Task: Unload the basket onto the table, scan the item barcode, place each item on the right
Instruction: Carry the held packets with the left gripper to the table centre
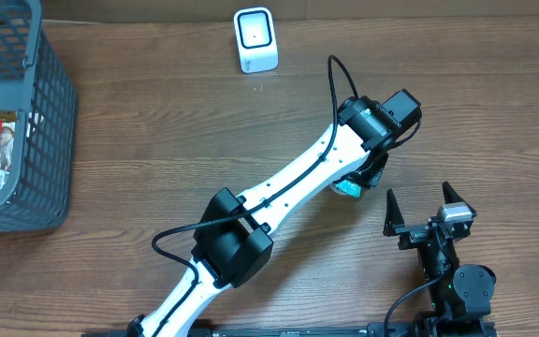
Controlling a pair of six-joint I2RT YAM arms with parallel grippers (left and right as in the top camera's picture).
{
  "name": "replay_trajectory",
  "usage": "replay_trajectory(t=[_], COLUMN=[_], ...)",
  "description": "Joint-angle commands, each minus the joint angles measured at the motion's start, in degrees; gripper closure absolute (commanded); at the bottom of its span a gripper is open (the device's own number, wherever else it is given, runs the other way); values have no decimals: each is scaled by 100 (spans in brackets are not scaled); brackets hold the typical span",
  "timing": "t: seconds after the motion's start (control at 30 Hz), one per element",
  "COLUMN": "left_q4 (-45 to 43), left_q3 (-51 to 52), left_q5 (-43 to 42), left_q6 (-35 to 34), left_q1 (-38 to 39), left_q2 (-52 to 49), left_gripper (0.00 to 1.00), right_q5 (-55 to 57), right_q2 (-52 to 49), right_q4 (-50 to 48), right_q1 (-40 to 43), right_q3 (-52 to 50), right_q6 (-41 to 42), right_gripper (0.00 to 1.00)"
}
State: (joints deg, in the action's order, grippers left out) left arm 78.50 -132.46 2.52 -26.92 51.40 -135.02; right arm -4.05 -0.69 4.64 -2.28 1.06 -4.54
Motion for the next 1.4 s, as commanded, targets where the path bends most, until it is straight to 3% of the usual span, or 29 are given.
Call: replay_trajectory(t=[0.0, 0.6, 0.8, 1.0, 1.37], left_q4=[-90, -986, -988, -979, -195], left_q3=[-63, 1134, 1137, 1132, 63], left_q5=[151, -22, -24, -210, -363], left_q6=[-103, -98, -98, -96, -94], left_q1=[42, 50, 50, 37, -146], left_q2=[31, 28, 28, 33, 63], left_gripper=[58, 52, 37, 0, 0], right_q5=[28, 28, 28, 28, 28], right_q2=[50, 50, 50, 50, 50], right_q4=[-22, -22, -22, -22, -22], right_q1=[11, 11, 11, 11, 11], right_q3=[-61, -61, -61, -61, -61], right_q6=[-44, -44, -44, -44, -44], right_gripper=[0, 0, 0, 0, 0])
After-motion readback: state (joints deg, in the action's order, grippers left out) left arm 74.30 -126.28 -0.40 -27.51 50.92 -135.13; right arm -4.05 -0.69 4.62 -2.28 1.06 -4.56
